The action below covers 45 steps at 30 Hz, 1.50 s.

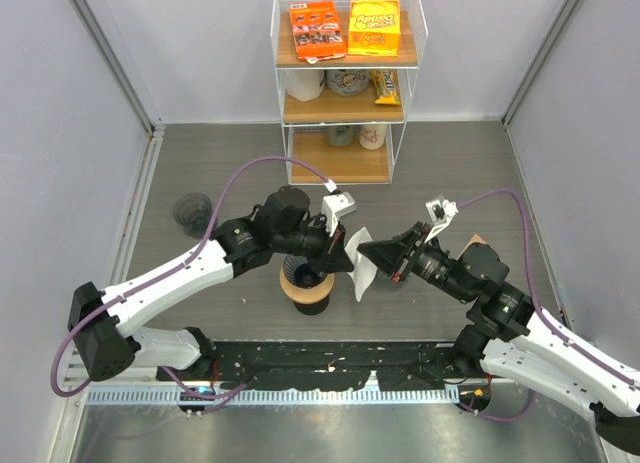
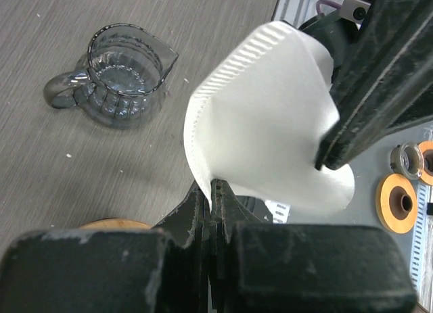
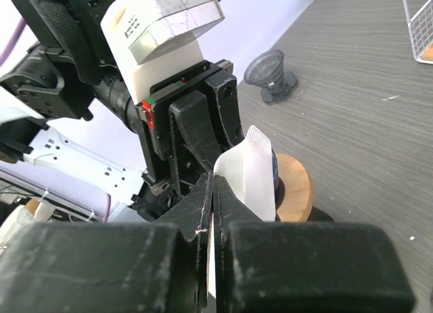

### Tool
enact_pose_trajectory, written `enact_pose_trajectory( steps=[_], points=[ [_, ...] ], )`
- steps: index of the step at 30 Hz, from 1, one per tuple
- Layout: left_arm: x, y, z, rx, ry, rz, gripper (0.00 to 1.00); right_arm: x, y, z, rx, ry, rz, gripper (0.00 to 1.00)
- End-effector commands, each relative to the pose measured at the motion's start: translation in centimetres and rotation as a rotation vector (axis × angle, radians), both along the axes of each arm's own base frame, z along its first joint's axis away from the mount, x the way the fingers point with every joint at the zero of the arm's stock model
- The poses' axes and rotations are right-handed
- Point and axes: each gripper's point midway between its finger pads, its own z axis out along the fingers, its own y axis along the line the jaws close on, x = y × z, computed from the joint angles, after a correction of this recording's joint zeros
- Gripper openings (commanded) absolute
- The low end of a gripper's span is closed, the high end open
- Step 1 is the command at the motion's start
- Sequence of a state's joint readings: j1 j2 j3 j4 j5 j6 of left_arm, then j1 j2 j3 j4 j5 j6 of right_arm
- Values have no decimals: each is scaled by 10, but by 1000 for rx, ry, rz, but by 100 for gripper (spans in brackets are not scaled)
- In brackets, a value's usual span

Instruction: Place the coffee filter in the dripper

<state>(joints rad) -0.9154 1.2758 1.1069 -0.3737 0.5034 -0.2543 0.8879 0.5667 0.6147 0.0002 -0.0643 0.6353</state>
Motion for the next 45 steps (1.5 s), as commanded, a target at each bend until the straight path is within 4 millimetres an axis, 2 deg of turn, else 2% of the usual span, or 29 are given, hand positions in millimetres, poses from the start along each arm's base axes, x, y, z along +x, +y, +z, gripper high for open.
enact_pose_trajectory(
  steps=[1, 8, 15, 17, 19, 20, 21, 23, 27, 31, 34, 35, 37, 41, 45],
  points=[
    [9, -5, 10, -38, -30, 29, 0, 0, -4, 43, 170, -70, -12, 6],
    [7, -5, 15, -50, -34, 21, 0, 5, 4, 34, 133, -53, -2, 5],
    [8, -1, 14, -49, -53, 31, 0, 3, -7, 28, 30, -74, -24, 5],
    [6, -1, 16, -55, -59, 24, 0, 2, -10, 18, -27, -60, -29, 5],
    [5, 0, 18, -63, -68, 14, 0, 7, -19, 10, -80, -43, -77, 16],
    [3, 1, 18, -66, -72, 6, 0, 5, -23, 6, -106, -39, -78, 31],
    [3, 1, 20, -71, -79, -1, 0, 12, -31, 4, -125, -44, -134, 37],
    [1, 2, 20, -73, -88, -14, 0, 10, -39, 8, -140, -69, -150, 59],
    [0, 3, 17, -71, -97, -26, 0, 6, -66, 26, -132, -135, -225, 81],
    [-3, 2, 16, -70, -89, -46, 0, 12, -100, 21, -183, -121, -370, 98],
    [-4, 2, 17, -69, -91, -56, 0, 17, -118, 4, -249, -75, -453, 99],
    [-5, 2, 19, -74, -95, -61, 0, 21, -125, -1, -266, -62, -494, 95],
    [-7, 2, 21, -79, -97, -69, 0, 24, -126, -16, -320, -25, -513, 95],
    [-11, 2, 23, -97, -97, -94, 0, 25, -116, -36, -410, -5, -460, 96],
    [-12, 2, 25, -103, -99, -101, 0, 22, -105, -44, -442, -13, -396, 95]
  ],
)
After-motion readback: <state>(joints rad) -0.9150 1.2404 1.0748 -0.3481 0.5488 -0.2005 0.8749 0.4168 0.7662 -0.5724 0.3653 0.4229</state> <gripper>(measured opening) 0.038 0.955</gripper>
